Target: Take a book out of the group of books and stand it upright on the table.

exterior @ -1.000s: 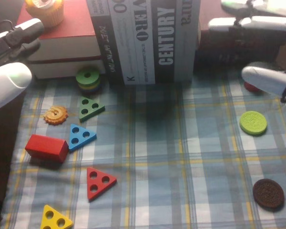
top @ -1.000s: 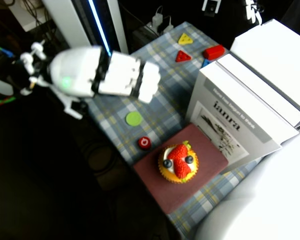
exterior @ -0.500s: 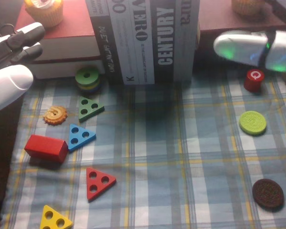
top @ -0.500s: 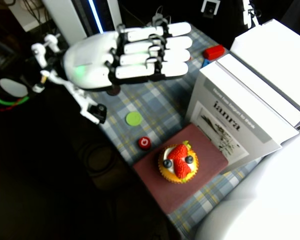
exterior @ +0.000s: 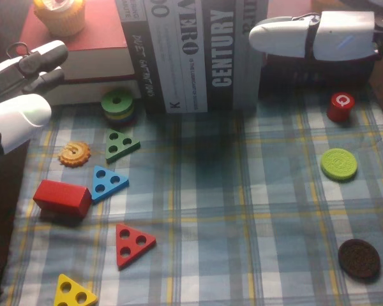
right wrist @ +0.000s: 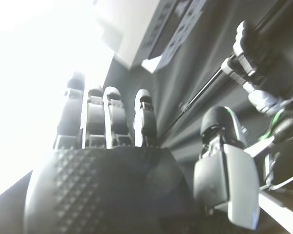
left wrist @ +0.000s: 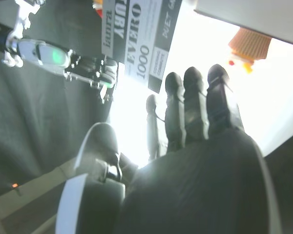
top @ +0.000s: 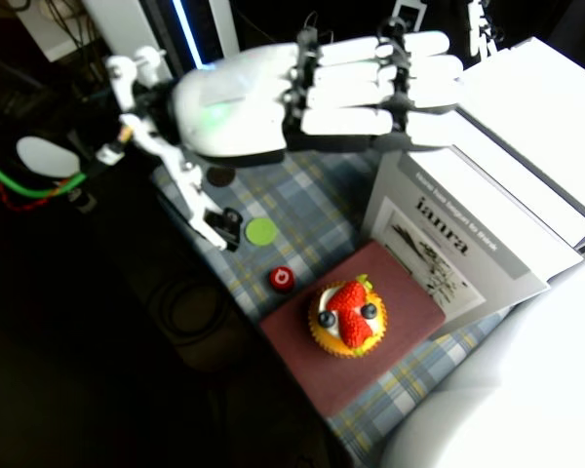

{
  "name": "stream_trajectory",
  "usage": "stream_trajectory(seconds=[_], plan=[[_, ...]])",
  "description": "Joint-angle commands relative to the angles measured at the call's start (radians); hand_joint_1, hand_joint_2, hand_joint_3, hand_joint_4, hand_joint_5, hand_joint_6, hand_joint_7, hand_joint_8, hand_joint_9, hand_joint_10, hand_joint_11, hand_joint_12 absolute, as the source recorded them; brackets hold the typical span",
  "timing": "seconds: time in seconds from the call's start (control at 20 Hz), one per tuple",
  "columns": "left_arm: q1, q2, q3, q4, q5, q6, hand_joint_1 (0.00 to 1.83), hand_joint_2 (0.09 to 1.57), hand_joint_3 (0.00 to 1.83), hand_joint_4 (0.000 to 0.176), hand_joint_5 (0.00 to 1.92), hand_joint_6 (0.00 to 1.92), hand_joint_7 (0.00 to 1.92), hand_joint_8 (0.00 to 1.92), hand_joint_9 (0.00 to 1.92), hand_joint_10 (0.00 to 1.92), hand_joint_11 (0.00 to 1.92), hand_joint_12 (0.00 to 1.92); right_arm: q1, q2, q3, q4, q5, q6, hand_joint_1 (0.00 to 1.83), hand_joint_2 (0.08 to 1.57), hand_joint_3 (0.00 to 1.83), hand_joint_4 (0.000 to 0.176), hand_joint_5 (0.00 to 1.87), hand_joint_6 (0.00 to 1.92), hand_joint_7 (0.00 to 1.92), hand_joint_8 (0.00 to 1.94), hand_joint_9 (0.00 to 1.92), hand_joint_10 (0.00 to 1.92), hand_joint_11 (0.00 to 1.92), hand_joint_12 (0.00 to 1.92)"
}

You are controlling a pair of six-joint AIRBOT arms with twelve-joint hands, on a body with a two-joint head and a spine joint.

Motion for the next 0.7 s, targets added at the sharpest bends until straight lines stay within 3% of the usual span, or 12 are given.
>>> stream_trajectory(seconds=[0.0,0.1,0.15,0.2,0.25,0.4,0.55,0.6,0.65], plan=[[-0.004,-0.008,0.007,0.011,-0.116,-0.013,0.21,1.37,0.00,0.168,0.31,0.00,0.31,0.00,0.18,0.01,0.01,0.00,0.029,-0.002,0.003,0.009,0.089,0.002,0.00,1.12,0.00,0.176,0.18,0.00,0.00,0.00,0.03,0.00,0.00,0.89],[-0.004,-0.009,0.007,0.011,-0.114,-0.014,0.20,1.37,0.00,0.176,0.31,0.00,0.31,0.01,0.19,0.01,0.01,0.01,0.056,-0.008,0.008,-0.027,0.056,0.002,0.00,1.13,0.00,0.176,0.15,0.01,0.00,0.00,0.00,0.00,0.00,0.79],[-0.004,-0.010,0.007,0.012,-0.114,-0.015,0.20,1.37,0.00,0.169,0.32,0.01,0.31,0.00,0.18,0.00,0.01,0.00,0.067,-0.011,0.012,-0.041,0.038,0.002,0.00,1.13,0.00,0.176,0.15,0.00,0.00,0.00,0.00,0.00,0.00,0.41],[-0.004,-0.011,0.008,0.012,-0.114,-0.017,0.20,1.37,0.00,0.169,0.31,0.00,0.30,0.00,0.18,0.00,0.00,0.00,0.071,-0.012,0.015,-0.045,0.028,0.002,0.00,1.13,0.00,0.176,0.16,0.00,0.00,0.00,0.00,0.00,0.00,0.16],[-0.004,-0.011,0.008,0.013,-0.114,-0.018,0.20,1.38,0.00,0.175,0.30,0.00,0.29,0.00,0.17,0.00,0.00,0.00,0.075,-0.012,0.018,-0.051,0.017,0.002,0.00,1.13,0.00,0.176,0.16,0.00,0.00,0.00,0.00,0.00,0.00,0.03],[-0.004,-0.012,0.008,0.013,-0.110,-0.022,0.22,1.37,0.00,0.176,0.30,0.00,0.30,0.00,0.16,0.00,0.00,0.00,0.090,-0.012,0.020,-0.090,-0.020,0.002,0.00,1.15,0.01,0.176,0.12,0.00,0.00,0.00,0.00,0.00,0.00,0.00],[-0.004,-0.016,0.009,0.013,-0.106,-0.025,0.23,1.37,0.00,0.161,0.32,0.01,0.31,0.00,0.16,0.00,0.00,0.00,0.113,-0.012,0.017,-0.128,-0.050,0.002,0.00,1.14,0.00,0.176,0.10,0.00,0.00,0.00,0.00,0.00,0.00,0.00],[-0.004,-0.016,0.009,0.013,-0.107,-0.026,0.24,1.37,0.00,0.170,0.32,0.00,0.31,0.01,0.17,0.00,0.00,0.00,0.114,-0.012,0.018,-0.128,-0.050,0.002,0.00,1.14,0.00,0.176,0.09,0.00,0.00,0.00,0.00,0.00,0.00,0.00],[-0.004,-0.016,0.009,0.013,-0.107,-0.027,0.25,1.38,0.00,0.164,0.32,0.00,0.31,0.00,0.17,0.00,0.00,0.00,0.121,-0.011,0.019,-0.128,-0.050,0.002,0.00,1.14,0.00,0.176,0.10,0.01,0.00,0.00,0.00,0.00,0.00,0.00]])
